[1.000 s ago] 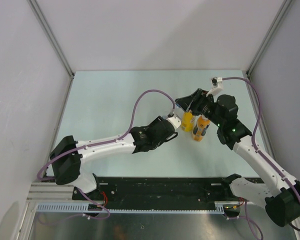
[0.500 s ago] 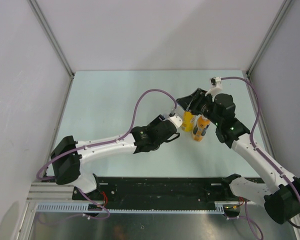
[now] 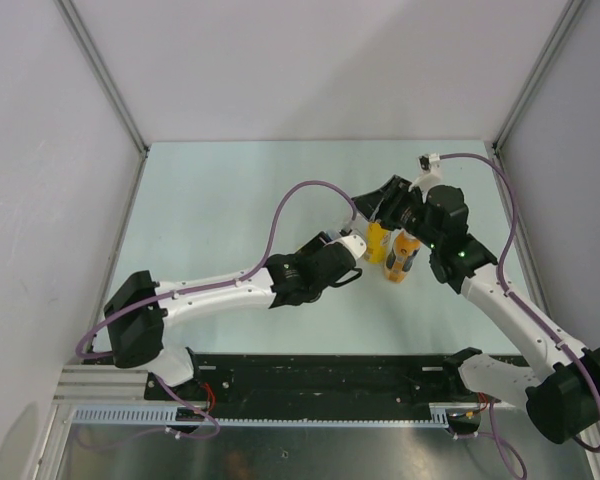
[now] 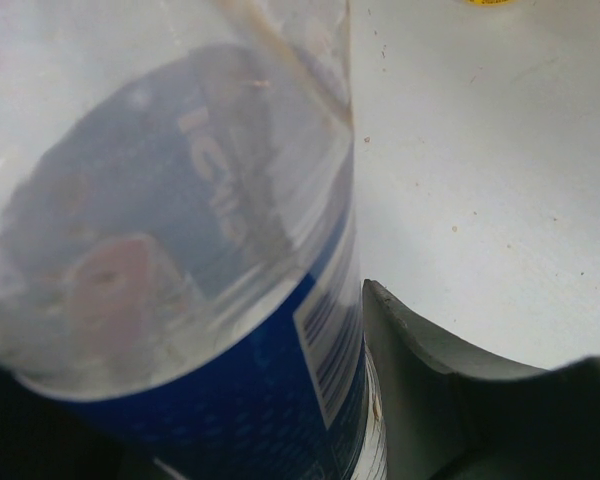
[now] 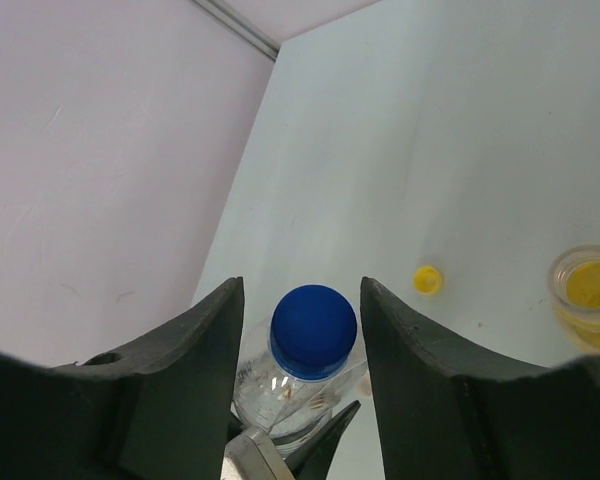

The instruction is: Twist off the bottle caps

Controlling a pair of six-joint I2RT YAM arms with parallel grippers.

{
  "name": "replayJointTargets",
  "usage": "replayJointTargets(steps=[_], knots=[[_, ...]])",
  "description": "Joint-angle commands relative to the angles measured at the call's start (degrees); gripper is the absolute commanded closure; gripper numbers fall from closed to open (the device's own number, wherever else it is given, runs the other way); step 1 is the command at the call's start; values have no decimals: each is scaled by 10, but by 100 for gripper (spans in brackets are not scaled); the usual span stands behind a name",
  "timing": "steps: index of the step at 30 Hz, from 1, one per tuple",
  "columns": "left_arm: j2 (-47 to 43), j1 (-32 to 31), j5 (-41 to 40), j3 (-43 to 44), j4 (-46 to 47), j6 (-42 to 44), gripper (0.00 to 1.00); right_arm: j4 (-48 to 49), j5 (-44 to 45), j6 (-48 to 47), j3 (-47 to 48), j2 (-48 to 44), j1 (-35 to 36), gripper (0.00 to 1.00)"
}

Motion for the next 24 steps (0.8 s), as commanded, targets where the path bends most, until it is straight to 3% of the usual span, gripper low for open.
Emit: replayJointTargets(steps=[1,4,7,12,14,19,24], knots=[[3,-5,-19,23,14,-5,62,29,-13,17,21,-10,-5,45],[3,-5,-20,23,14,-6,62,31,-17,26,20,-9,-5,47],[3,-8,-23,22,14,-3,64,43,-21,42,13,-11,-6,56],[0,-13,-30,21,15,-3,64,58,-17,62,-1,-16,-11,89],[1,-14,-30,20,14,-2,64,60,-15,66,-5,-17,-12,97],[-7,-15,-17,18,15,-3,65,71,-6,56,-22,-34,-13,100],[-24,-15,28,19,19,0,69,159,-38,51,-77,-61,-24,100]])
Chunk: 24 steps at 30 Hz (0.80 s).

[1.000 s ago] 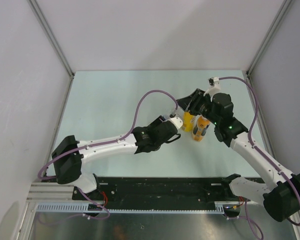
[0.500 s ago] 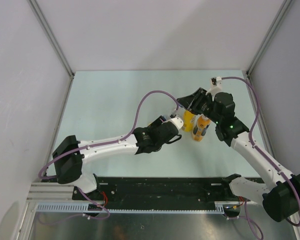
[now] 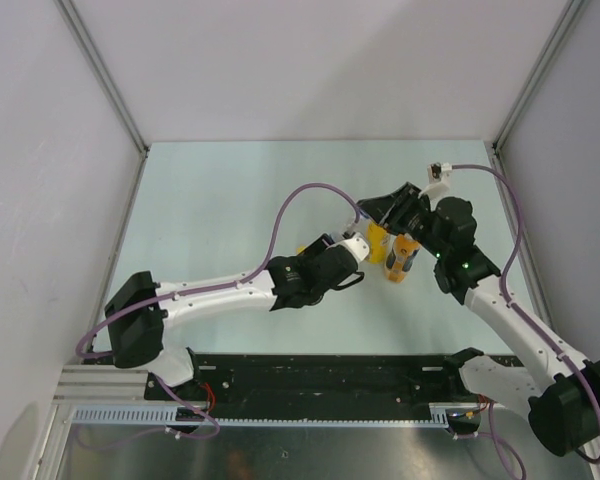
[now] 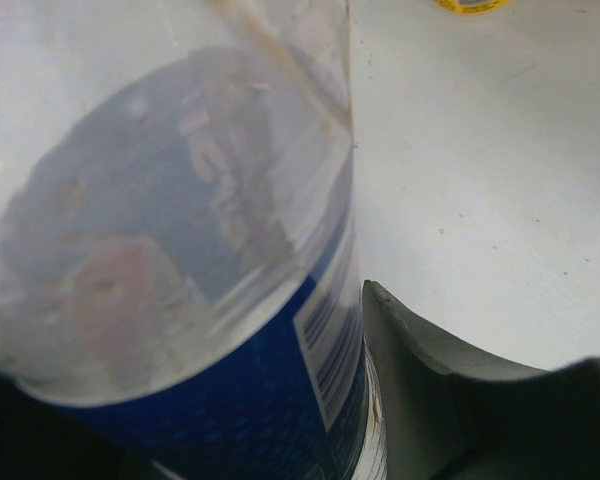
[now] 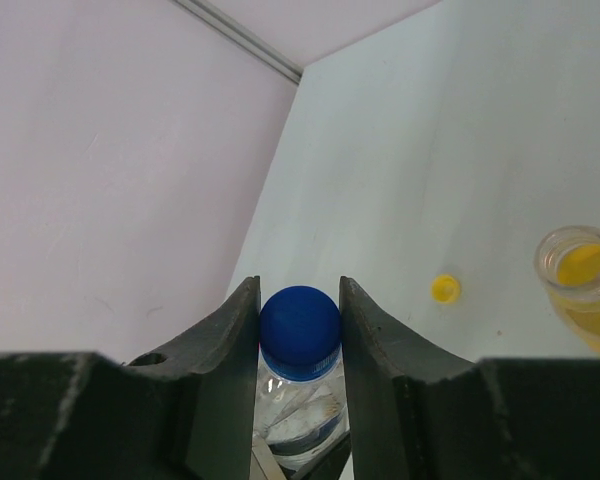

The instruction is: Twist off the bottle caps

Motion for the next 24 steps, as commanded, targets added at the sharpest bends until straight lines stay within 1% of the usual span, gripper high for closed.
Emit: replayJointTargets(steps=[1,4,8,13,16,21,24], knots=[[-31,-5,45,15,18,-1,69,123,-40,5,-36,-33,-11,100],[-47,-3,78,4,37,18,70,163,-78,4,-53,-34,-22,100],[-72,-3,136,-10,60,31,70,187,-121,-6,-57,-39,-33,100],[-108,-3,243,-34,88,62,70,211,-180,-31,-57,-48,-47,100],[-134,-3,329,-46,99,80,70,235,-233,-32,-57,-49,-65,100],[-179,-2,498,-70,125,115,69,283,-319,-32,-57,-45,-90,100],[-193,3,619,-74,130,127,68,331,-381,-18,-57,-38,-96,100]])
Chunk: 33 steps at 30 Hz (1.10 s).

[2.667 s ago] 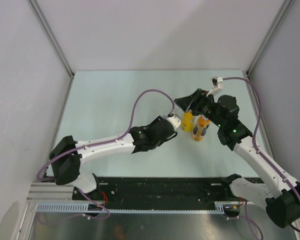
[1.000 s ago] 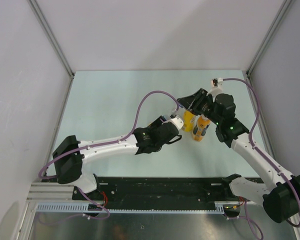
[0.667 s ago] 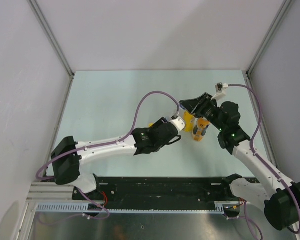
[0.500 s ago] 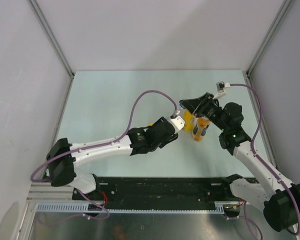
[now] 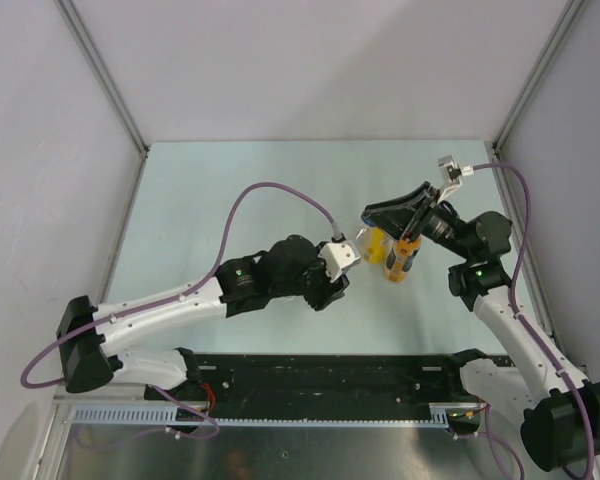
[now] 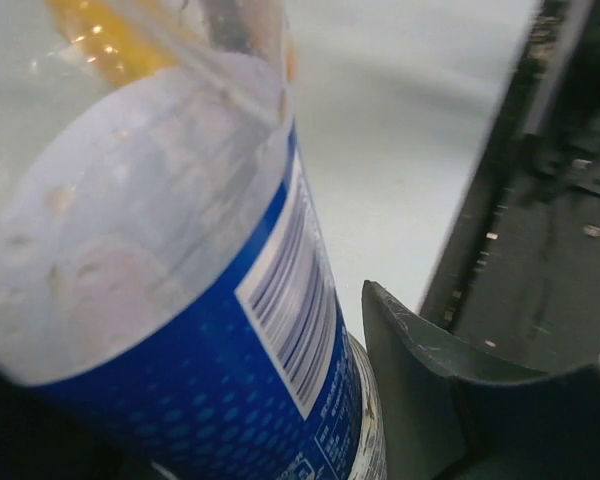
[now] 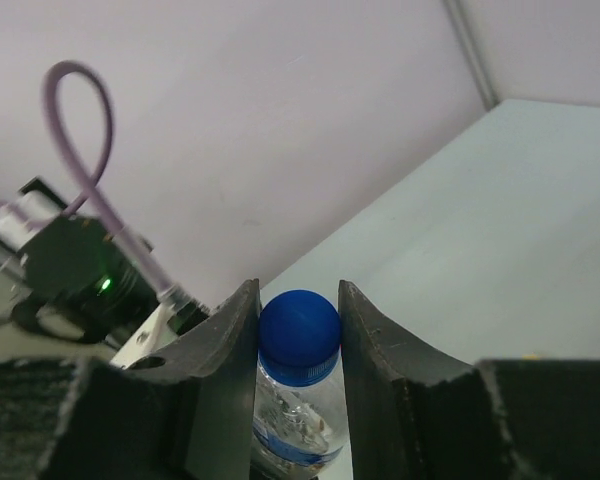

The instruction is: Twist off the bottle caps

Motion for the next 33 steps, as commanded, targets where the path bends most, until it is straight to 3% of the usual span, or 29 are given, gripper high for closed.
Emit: replayJointTargets(steps=[1,9,23,25,29,31,33], knots=[[-35,-16,303,-1,53,99,68,98,-96,2,1,15,-10,100],[-16,28,503,13,56,95,68,254,-209,55,-2,18,-10,100],[-4,49,505,9,57,82,67,299,-245,66,-2,4,-3,100],[-6,50,498,7,57,83,67,294,-232,72,-2,3,-7,83],[-6,51,464,4,57,74,67,284,-195,92,-1,-3,-20,19],[-7,53,443,1,57,69,67,284,-175,110,-1,-13,-29,5],[-8,55,425,-3,57,65,67,284,-158,128,2,-26,-40,2]])
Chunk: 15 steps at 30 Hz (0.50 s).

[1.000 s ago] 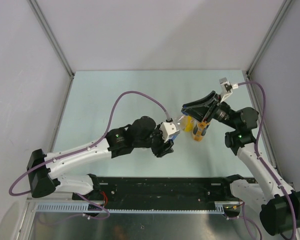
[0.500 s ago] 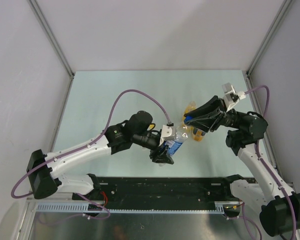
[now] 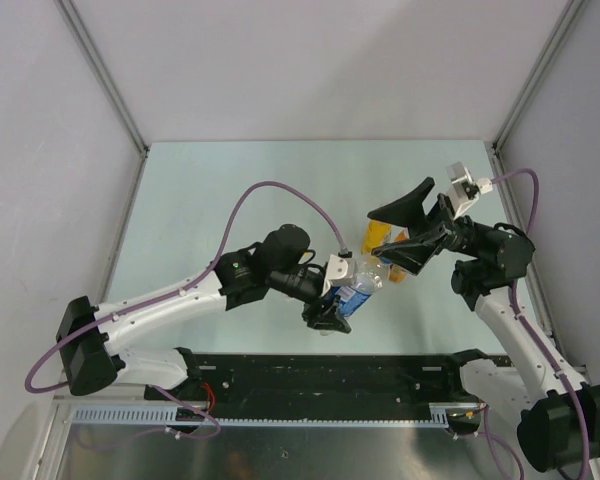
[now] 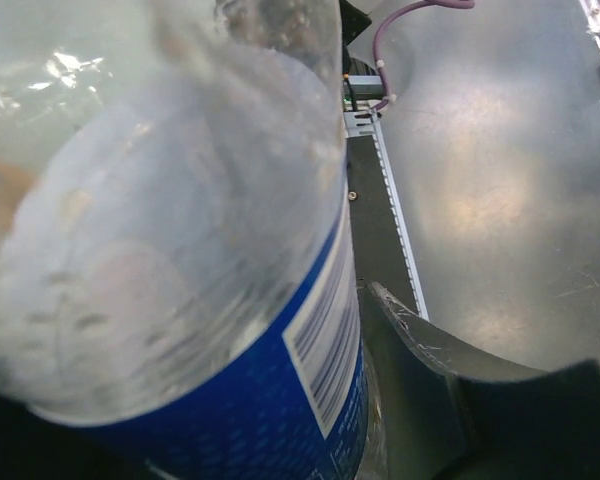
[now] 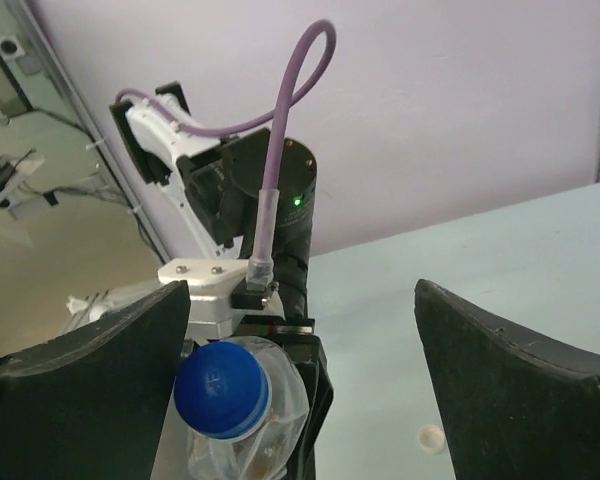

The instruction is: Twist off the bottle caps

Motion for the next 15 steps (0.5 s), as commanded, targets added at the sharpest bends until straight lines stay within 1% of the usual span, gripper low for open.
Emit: replayJointTargets(steps=[1,4,6,9,11,15], knots=[[-5,2,-34,-1,30,4,67,6,58,38,6,-30,-21,1],[-9,3,-59,-5,30,0,67,-3,90,55,8,-52,-36,1],[-12,3,-78,-8,31,-2,67,-43,113,47,17,-65,-43,1],[-14,3,-122,-11,30,-5,67,-174,164,-11,35,-90,-46,1],[-14,3,-168,-12,30,-12,67,-256,206,-46,44,-105,-46,1],[-12,4,-256,-15,31,-26,67,-354,269,-77,57,-116,-46,1]])
